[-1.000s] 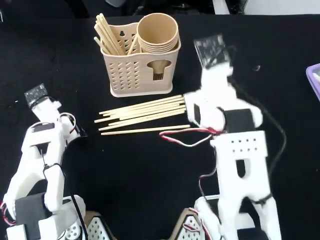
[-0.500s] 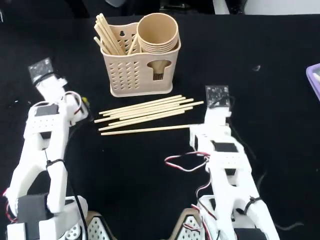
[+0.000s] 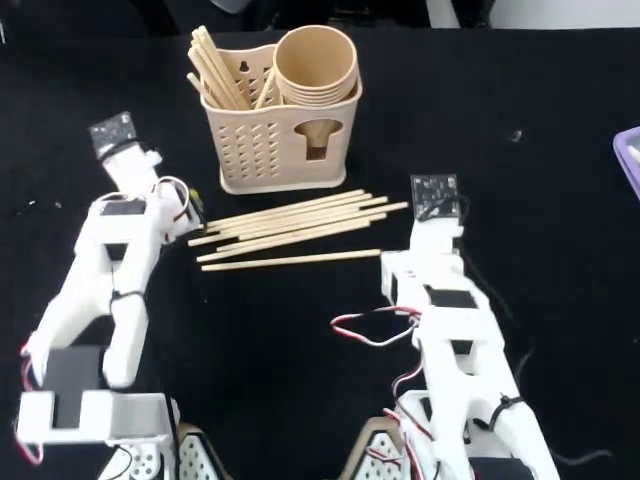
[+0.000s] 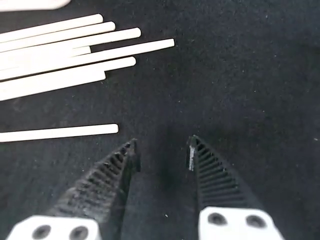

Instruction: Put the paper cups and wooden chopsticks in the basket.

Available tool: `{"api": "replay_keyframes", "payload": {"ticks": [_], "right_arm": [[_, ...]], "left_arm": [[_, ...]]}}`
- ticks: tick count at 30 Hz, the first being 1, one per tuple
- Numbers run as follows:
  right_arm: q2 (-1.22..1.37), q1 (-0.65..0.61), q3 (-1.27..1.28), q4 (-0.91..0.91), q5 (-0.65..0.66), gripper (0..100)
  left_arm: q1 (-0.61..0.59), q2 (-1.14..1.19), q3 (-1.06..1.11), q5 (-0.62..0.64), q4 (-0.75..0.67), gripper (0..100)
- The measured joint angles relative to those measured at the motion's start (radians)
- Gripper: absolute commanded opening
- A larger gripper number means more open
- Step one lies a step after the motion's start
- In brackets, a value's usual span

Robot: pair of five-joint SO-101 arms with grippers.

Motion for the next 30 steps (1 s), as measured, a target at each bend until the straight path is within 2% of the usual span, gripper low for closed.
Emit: {"api": "replay_keyframes", "payload": {"ticks": [5, 11, 17, 23, 30], "right_arm": [[0.000, 0.000, 0.002, 0.000, 0.000, 15.9], [0.000, 0.000, 0.002, 0.000, 0.000, 16.0], [0.000, 0.000, 0.002, 0.000, 0.000, 16.1], [0.000, 0.000, 0.002, 0.000, 0.000, 16.1], [0.000, 0.000, 0.002, 0.000, 0.000, 16.0]], "left_arm": [[0.009, 0.114, -0.068, 0.003, 0.000, 20], [0.031, 0.140, -0.084, -0.009, 0.014, 20], [0.100, 0.140, -0.084, -0.195, 0.146, 20], [0.109, 0.140, -0.084, -0.265, 0.216, 20], [0.112, 0.140, -0.190, -0.431, 0.427, 13]]}}
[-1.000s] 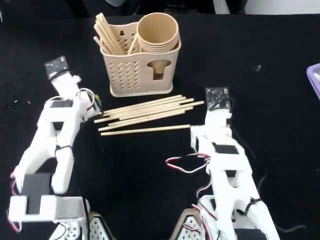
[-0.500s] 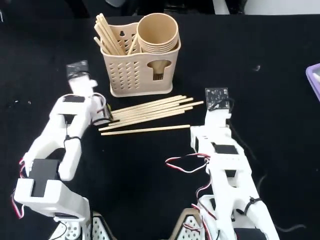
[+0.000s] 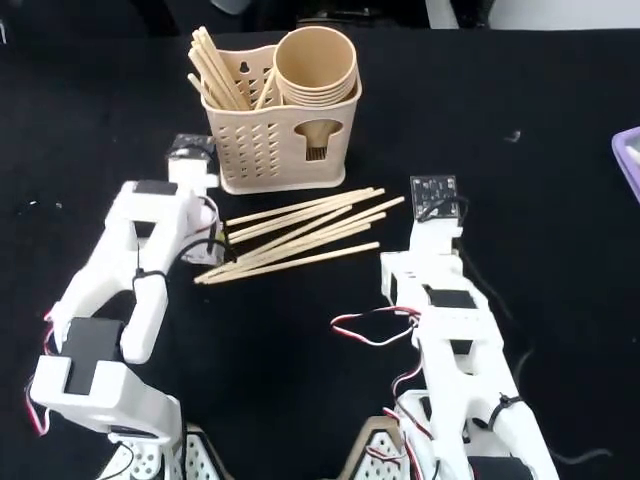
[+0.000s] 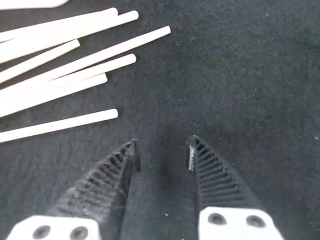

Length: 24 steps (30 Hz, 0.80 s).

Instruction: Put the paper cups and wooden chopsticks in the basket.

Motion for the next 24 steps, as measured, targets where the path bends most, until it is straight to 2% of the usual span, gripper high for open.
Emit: {"api": "replay_keyframes", "payload": {"ticks": [4, 7, 12, 19, 21, 24], "right_arm": [[0.000, 0.074, 0.000, 0.000, 0.000, 15.9], [0.000, 0.161, 0.000, 0.000, -0.074, 15.9], [0.000, 0.232, 0.000, 0.000, -0.135, 15.9], [0.000, 0.239, 0.000, 0.000, -0.137, 15.9], [0.000, 0.239, 0.000, 0.000, -0.138, 15.9], [0.000, 0.239, 0.000, 0.000, -0.138, 15.9]], "left_arm": [[0.000, 0.000, -0.141, -0.100, 0.173, 13], [0.023, 0.000, -0.269, -0.150, 0.327, 13], [0.138, 0.000, -0.440, -0.196, 0.531, 13], [0.371, 0.006, -0.466, -0.193, 0.572, 13], [0.408, 0.006, -0.466, -0.181, 0.571, 14], [0.420, 0.006, -0.466, -0.161, 0.539, 21]]}}
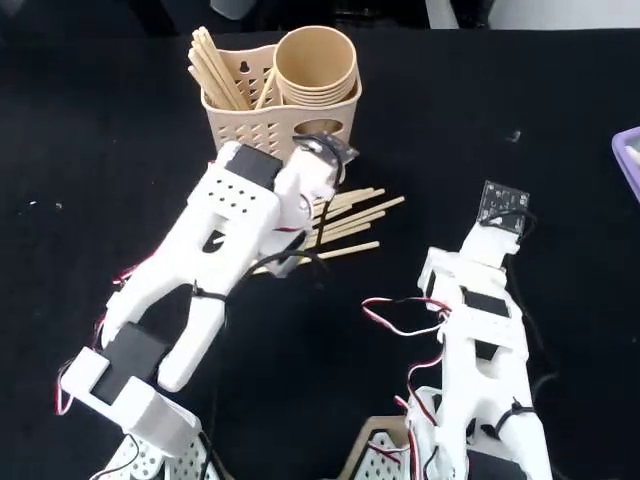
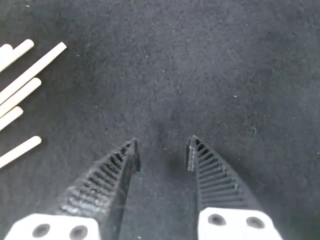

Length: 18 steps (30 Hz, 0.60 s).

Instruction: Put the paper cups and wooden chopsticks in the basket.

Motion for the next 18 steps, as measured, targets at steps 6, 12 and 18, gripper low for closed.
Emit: {"api": "replay_keyframes", "payload": {"ticks": [6, 12, 18], "right_arm": [[0.000, 0.000, 0.000, 0.000, 0.000, 15.9], [0.000, 0.000, 0.000, 0.000, 0.000, 15.9], [0.000, 0.000, 0.000, 0.000, 0.000, 15.9]], "left_arm": [[-0.002, 0.011, 0.127, 0.015, -0.198, 21], [0.000, 0.011, 0.345, -0.034, -0.476, 20], [-0.023, 0.011, 0.439, -0.077, -0.651, 20]]}}
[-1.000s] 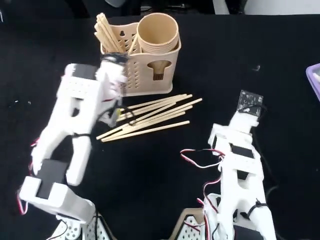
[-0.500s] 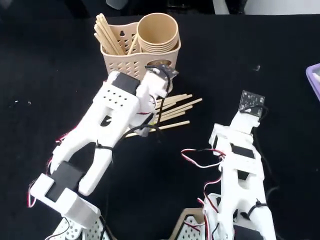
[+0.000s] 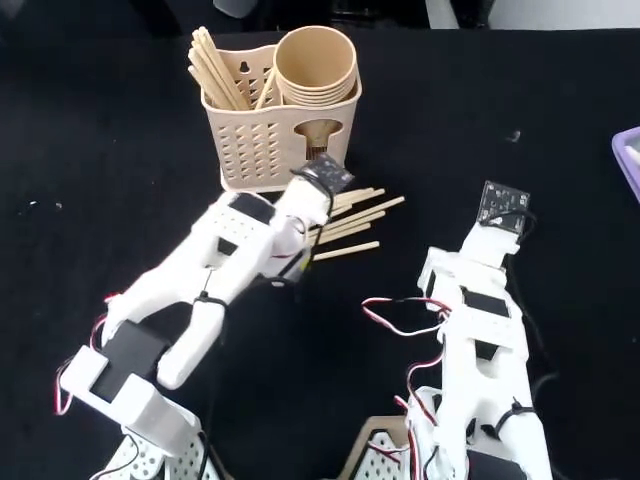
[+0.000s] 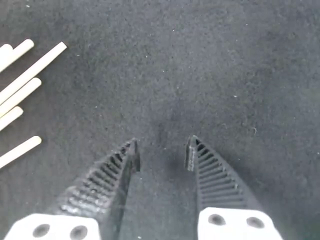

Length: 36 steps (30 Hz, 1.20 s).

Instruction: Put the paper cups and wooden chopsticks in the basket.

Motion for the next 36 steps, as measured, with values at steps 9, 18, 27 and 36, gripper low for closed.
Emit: {"api": "replay_keyframes", "payload": {"ticks": [9, 18, 27, 36], "right_arm": [[0.000, 0.000, 0.000, 0.000, 0.000, 15.9], [0.000, 0.000, 0.000, 0.000, 0.000, 15.9], [0.000, 0.000, 0.000, 0.000, 0.000, 15.9], [0.000, 0.000, 0.000, 0.000, 0.000, 15.9]], "left_arm": [[-0.043, 0.000, 0.015, -0.006, -0.018, 20], [-0.046, 0.052, 0.014, -0.006, -0.018, 20], [-0.048, 0.100, 0.003, -0.006, -0.031, 19], [-0.043, 0.100, 0.003, -0.006, -0.031, 9]]}}
